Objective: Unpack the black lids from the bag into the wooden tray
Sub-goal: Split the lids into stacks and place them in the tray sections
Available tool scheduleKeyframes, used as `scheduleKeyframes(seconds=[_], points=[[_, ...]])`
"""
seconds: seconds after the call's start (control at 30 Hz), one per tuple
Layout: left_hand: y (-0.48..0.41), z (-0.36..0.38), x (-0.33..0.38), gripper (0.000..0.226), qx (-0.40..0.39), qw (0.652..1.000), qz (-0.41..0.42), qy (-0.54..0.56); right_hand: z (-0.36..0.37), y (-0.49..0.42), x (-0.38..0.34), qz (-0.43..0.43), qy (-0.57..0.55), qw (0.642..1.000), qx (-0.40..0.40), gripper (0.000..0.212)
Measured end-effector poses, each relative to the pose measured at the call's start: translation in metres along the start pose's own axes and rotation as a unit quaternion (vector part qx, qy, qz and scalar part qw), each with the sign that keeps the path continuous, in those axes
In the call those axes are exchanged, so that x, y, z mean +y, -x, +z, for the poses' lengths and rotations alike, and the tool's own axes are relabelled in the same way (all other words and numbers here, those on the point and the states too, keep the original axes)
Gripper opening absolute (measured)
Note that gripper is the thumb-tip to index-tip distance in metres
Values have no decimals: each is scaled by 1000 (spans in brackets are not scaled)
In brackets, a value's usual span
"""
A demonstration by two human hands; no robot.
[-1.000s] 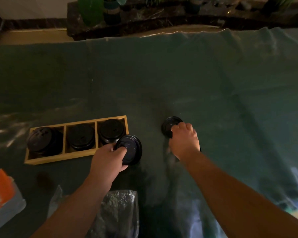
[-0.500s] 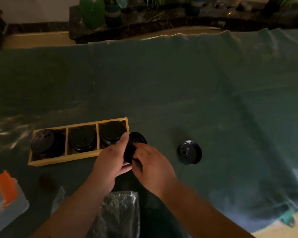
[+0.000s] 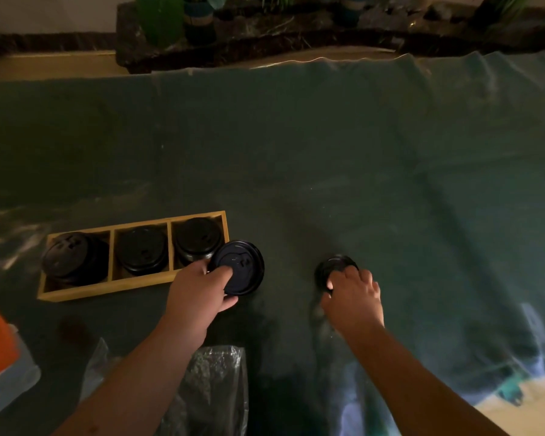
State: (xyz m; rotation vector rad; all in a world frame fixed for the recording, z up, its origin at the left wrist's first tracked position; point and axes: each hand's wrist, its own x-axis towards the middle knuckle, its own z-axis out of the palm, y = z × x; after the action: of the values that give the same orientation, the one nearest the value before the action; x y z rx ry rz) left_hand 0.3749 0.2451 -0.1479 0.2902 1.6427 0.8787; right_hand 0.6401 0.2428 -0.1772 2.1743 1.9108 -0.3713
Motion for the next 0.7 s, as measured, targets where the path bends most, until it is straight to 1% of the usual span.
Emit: scheduleKeyframes(seconds=[0.03,0.1,0.17,0.2,0.23,0.3,0.4,0.5,0.63,0.7], points=[[0,2,-1,16,3,1000,-3,0,-2,2,-3,-14,-20,1000,18,28],[3,4,-1,17,7,1000,-7,1,-9,9,-18,-58,-121,986,99,18],[7,6,1,17,13,1000,-9,0,-19,20,-44,-154,-219,945,190,12],[9,6,1,14,12,1000,-5,-5,-25,28,-58,-211,-252,920,212,11],[12,6,3,10,6,1000,2,-8,-30,35,-72,-259,-272,902,214,11],[20,3,6,13,-19,1000,20,-10,-34,45,-93,-314,-294,884,181,11],[30,-6,10,19,-44,999,21,4,-36,50,-109,-309,-311,889,130,9],[32,-18,10,16,-47,998,9,28,-36,48,-120,-326,-276,895,126,13],[32,-31,9,13,-35,998,4,53,-37,46,-135,-361,-205,904,100,20],[30,-36,11,15,-18,999,4,28,-37,46,-142,-378,-216,897,78,25]])
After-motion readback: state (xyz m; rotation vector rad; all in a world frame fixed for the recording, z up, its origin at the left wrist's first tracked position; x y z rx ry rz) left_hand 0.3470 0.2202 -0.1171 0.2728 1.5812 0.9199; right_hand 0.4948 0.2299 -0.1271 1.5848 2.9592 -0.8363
